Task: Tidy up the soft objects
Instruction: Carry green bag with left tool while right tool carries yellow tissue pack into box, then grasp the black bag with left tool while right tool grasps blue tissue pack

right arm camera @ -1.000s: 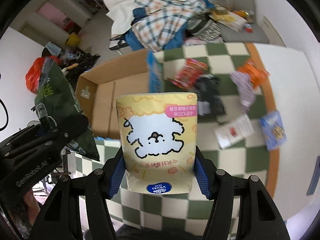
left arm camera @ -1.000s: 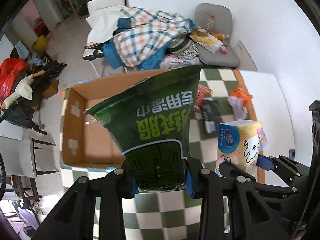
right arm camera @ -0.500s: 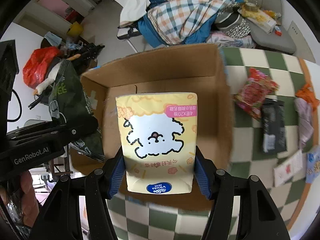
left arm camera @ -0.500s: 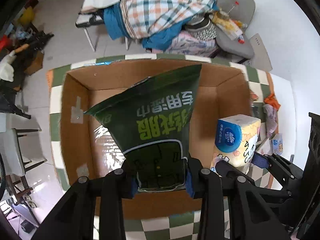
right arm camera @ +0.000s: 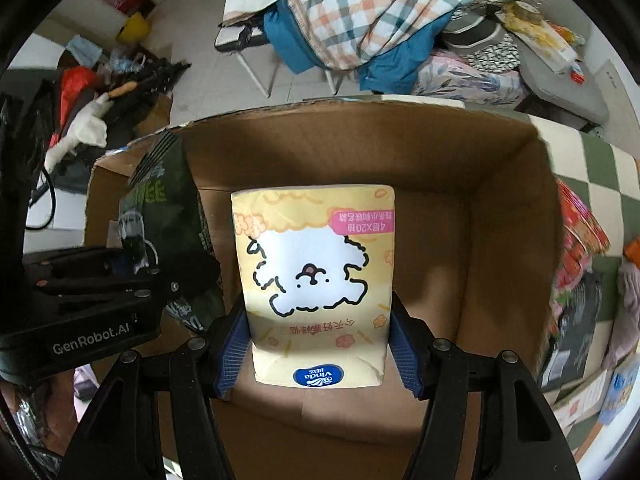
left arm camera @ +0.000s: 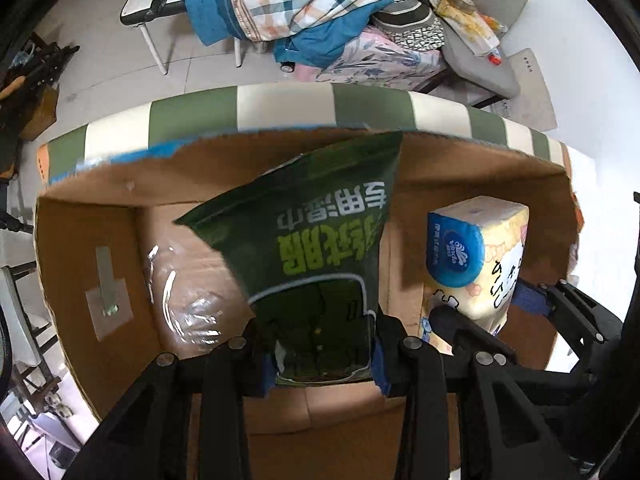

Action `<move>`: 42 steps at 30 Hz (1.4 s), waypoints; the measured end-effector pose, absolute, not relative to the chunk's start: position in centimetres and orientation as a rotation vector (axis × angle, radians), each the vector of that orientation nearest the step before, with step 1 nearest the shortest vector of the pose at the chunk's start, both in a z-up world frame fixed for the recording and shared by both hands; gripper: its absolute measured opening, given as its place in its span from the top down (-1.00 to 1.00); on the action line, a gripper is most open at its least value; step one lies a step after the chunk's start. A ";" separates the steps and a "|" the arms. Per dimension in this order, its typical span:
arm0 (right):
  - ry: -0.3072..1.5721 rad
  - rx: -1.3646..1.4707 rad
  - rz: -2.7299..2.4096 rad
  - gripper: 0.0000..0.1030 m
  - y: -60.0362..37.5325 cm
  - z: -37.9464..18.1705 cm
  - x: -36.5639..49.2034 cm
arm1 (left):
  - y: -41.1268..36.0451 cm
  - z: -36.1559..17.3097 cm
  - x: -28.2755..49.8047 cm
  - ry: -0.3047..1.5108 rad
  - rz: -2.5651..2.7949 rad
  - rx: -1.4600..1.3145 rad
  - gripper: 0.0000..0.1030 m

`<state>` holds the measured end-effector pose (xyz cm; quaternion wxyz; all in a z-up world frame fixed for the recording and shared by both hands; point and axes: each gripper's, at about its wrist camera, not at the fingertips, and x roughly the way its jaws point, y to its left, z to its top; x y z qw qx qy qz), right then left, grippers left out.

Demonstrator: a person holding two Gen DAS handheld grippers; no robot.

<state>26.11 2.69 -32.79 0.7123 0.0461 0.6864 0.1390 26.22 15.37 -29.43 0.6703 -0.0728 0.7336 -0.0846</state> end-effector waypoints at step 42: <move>1.305 0.030 0.188 -1.00 1.1 -20.4 11.4 | 16.1 -15.1 9.4 1.203 0.036 -0.038 -0.97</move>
